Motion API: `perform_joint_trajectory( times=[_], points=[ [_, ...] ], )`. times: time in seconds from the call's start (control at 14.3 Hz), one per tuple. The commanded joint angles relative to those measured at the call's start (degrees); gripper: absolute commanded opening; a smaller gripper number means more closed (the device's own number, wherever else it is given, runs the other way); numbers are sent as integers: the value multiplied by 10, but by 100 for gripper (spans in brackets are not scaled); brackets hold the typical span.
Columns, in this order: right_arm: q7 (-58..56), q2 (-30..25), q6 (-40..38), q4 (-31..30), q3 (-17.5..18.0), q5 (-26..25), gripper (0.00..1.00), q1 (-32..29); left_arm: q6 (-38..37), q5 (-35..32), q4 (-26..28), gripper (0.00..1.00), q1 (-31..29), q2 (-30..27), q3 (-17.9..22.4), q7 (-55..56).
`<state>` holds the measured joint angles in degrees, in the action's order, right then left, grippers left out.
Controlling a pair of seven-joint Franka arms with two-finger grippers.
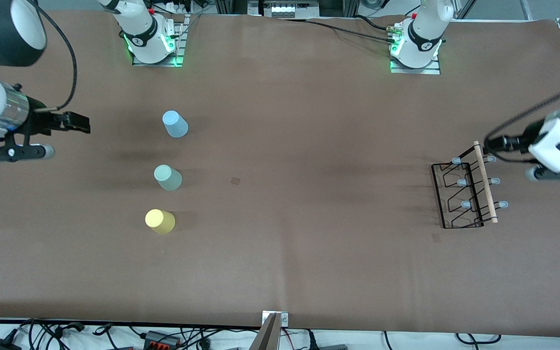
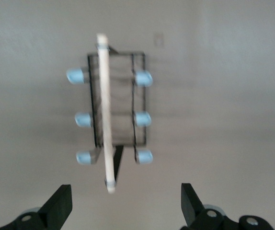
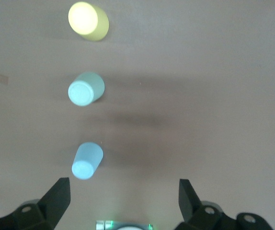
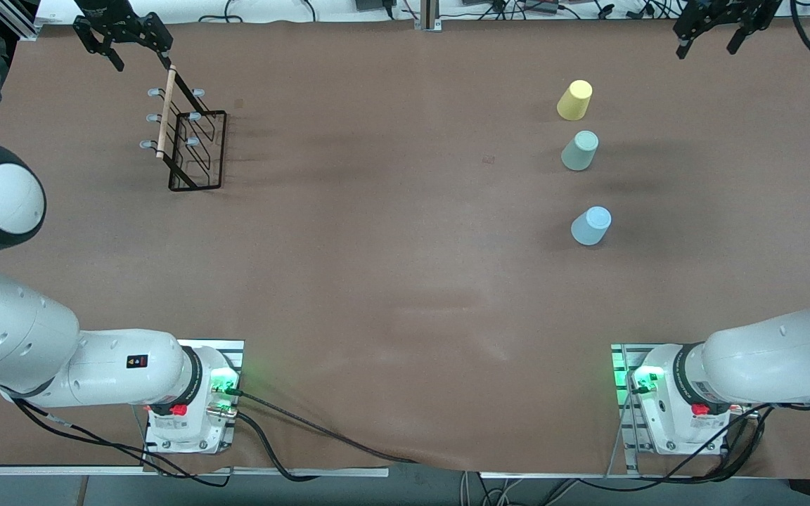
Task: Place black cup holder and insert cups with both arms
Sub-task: 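Reach the right gripper to the teal cup while the left gripper reaches the rack, then grasp the teal cup with the right gripper while the left gripper grasps the rack handle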
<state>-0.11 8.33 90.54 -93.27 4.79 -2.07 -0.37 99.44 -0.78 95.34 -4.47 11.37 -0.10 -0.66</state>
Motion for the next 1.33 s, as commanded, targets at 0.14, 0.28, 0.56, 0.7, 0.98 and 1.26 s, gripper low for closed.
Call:
perform_joint_trajectory(
  times=[0.14,0.28,0.56,0.7,0.98,1.26],
  points=[
    [59,-28,157,-137,0,1,100,29,171,-44,88,100,-4,0,-4,-8],
    [107,-17,245,-182,0,1,100,49,248,-44,138,100,-10,0,-4,-15],
    [176,15,343,-220,0,1,100,78,309,-44,173,99,-25,18,-4,-29],
    [178,25,351,-220,0,2,100,77,310,-43,187,94,-36,26,-5,-38],
    [178,39,359,-217,0,32,100,76,323,-44,184,73,-36,37,-5,-41],
    [176,63,376,-217,-1,35,100,71,331,-43,185,49,-36,45,-5,-41]
  ],
)
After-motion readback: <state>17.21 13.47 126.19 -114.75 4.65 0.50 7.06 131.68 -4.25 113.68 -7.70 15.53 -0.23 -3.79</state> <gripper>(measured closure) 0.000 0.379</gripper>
